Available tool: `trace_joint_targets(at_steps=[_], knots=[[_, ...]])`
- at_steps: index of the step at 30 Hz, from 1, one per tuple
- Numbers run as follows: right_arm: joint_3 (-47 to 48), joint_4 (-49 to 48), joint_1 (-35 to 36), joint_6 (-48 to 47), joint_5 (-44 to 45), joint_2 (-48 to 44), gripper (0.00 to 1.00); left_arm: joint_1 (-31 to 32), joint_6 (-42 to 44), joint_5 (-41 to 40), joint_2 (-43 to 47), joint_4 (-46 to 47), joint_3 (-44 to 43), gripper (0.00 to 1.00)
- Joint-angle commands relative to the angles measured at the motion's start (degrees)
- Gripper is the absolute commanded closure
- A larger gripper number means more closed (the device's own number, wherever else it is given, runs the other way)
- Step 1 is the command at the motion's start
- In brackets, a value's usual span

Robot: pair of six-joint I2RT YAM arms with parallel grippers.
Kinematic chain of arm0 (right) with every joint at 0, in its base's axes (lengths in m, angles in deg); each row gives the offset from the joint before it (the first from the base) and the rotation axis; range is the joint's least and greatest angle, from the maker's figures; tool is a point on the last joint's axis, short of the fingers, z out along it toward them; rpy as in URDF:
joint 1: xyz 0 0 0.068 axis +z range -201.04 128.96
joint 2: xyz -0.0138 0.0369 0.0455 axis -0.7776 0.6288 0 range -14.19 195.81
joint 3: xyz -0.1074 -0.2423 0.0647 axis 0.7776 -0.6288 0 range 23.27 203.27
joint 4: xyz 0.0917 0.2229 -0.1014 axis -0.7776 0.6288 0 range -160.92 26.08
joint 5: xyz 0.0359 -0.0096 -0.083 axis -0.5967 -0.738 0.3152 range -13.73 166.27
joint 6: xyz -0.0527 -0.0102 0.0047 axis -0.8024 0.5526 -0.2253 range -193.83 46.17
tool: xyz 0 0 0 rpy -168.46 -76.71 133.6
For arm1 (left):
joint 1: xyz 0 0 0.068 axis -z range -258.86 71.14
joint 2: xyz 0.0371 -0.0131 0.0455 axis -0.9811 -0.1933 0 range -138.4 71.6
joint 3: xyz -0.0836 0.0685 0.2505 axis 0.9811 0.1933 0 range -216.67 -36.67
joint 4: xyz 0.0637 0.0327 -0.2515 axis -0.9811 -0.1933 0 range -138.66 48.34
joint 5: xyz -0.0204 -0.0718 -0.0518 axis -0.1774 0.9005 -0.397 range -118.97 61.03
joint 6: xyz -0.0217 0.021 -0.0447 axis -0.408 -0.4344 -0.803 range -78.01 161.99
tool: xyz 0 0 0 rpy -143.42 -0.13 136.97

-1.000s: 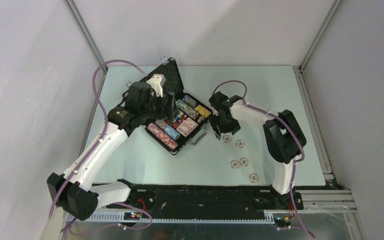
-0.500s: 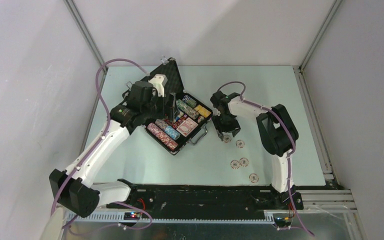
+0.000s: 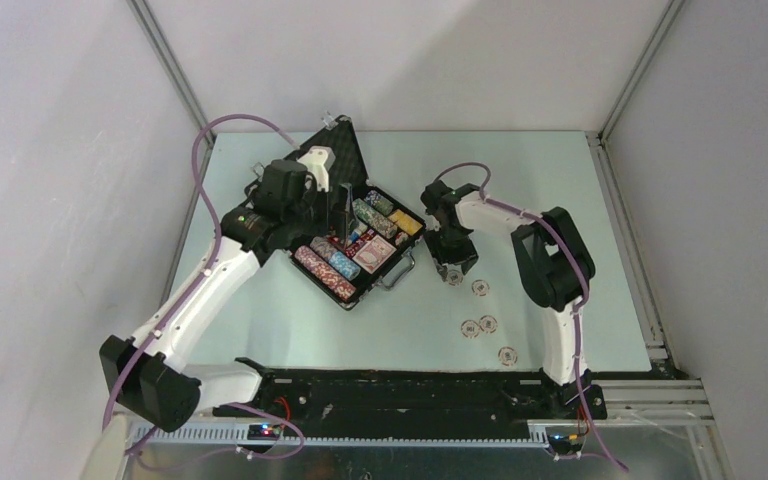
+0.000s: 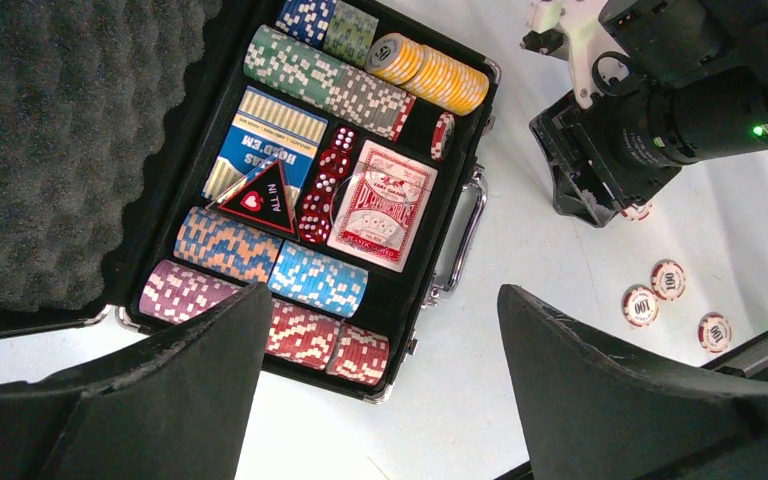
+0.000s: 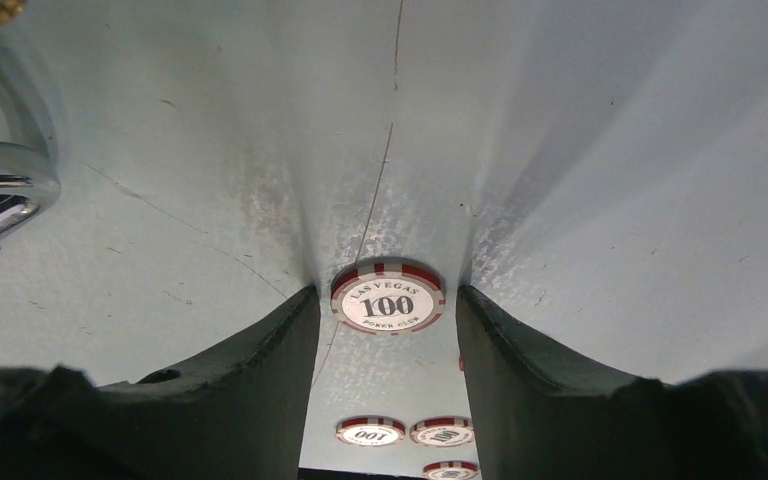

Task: Pack up texas hold em set

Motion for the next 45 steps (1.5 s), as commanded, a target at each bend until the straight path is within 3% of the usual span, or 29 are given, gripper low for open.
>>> trace_joint_targets(at_steps=[1,4,14,27,45], knots=[[-2.8,-0.7,0.4,1.3,2.2,1.0,0.45,0.3,1.4,-0.5,0.3,-0.1,-2.6,0.10],[-3.2,-1.3,0.4,1.4,1.7,1.3,0.46,0.3,1.0,-0.3,0.9,0.1,-2.1,0.09],[-2.6,-1.3,0.5,2.1,0.0,1.4,0.64,0.3,0.0,0.0,2.7,-0.3,-0.4,0.10],[0.4,4.2,-0.5,2.8,0.8,-4.8,0.64,0.3,-0.5,0.9,2.3,0.9,0.6,0.10],[-7.9,3.6,-7.3,2.5,0.6,-12.7,0.64,0.3,-0.2,2.7,-1.7,1.8,-1.5,0.10]])
